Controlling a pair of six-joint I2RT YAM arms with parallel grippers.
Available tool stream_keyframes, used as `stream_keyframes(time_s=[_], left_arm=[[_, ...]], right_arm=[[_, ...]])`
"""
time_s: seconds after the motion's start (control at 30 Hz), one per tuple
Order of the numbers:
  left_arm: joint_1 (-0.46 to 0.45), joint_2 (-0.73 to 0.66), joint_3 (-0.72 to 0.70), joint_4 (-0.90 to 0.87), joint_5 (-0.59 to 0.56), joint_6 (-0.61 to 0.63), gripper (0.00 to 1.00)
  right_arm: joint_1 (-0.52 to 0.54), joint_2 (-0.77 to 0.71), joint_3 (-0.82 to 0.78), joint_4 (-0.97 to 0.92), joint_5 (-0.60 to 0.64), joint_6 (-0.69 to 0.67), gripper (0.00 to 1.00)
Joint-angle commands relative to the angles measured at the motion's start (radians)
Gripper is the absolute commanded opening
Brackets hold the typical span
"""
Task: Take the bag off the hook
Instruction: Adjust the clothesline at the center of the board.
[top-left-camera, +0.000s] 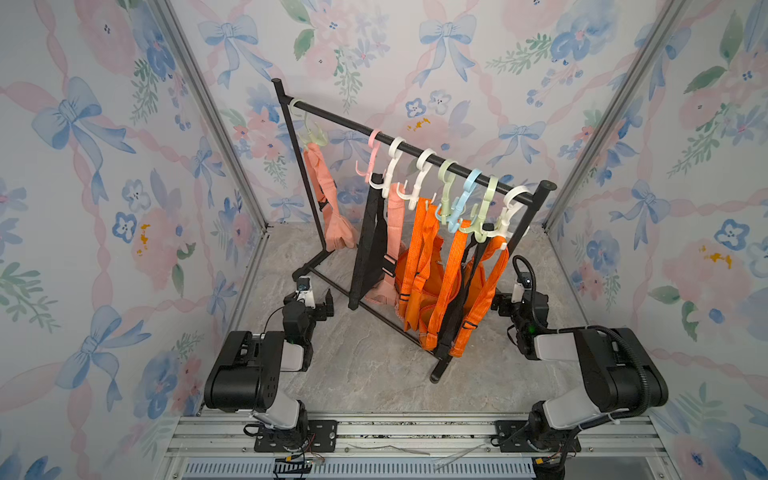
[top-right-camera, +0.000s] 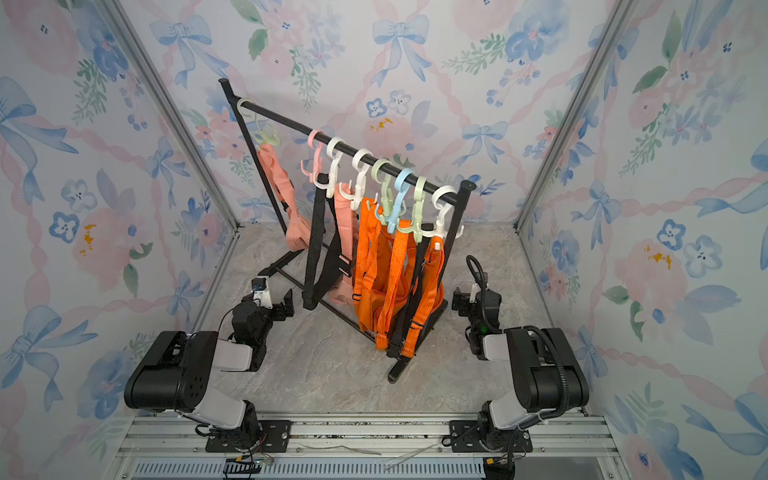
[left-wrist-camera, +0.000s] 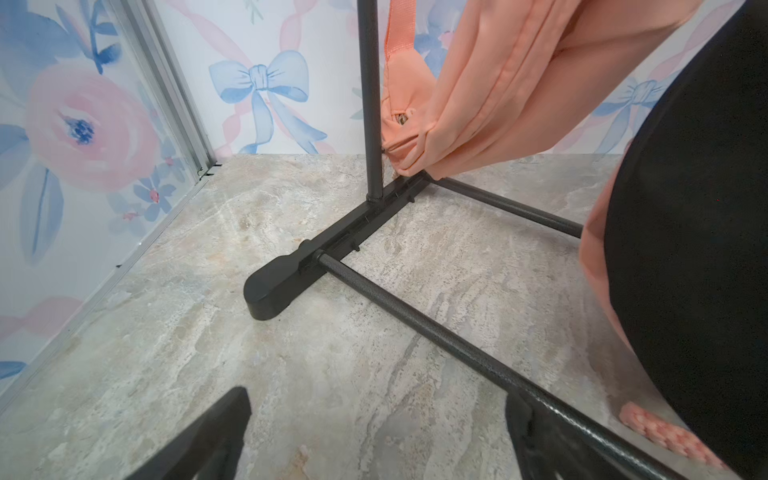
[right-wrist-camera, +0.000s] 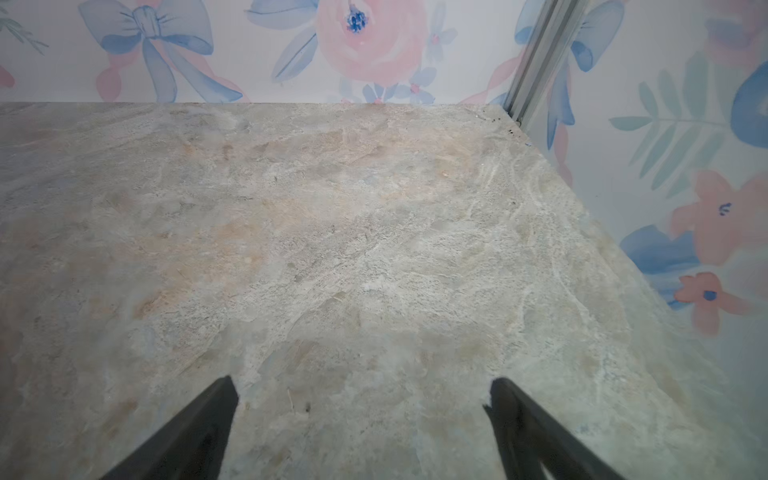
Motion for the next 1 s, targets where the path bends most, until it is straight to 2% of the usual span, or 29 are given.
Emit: stream_keyframes(time_s=[0.0,0.97], left_arm=[[0.006,0.006,0.008,0.015,0.013,0.016,0.98],[0.008,0.004,0.007,0.014,0.018,0.016,0.98]], right_arm=[[0.006,-0.008,0.018,0.001,0.006,-0.007,0.97],[0.000,-0.010,0.017,0.004,-0.001,-0.003,0.97]])
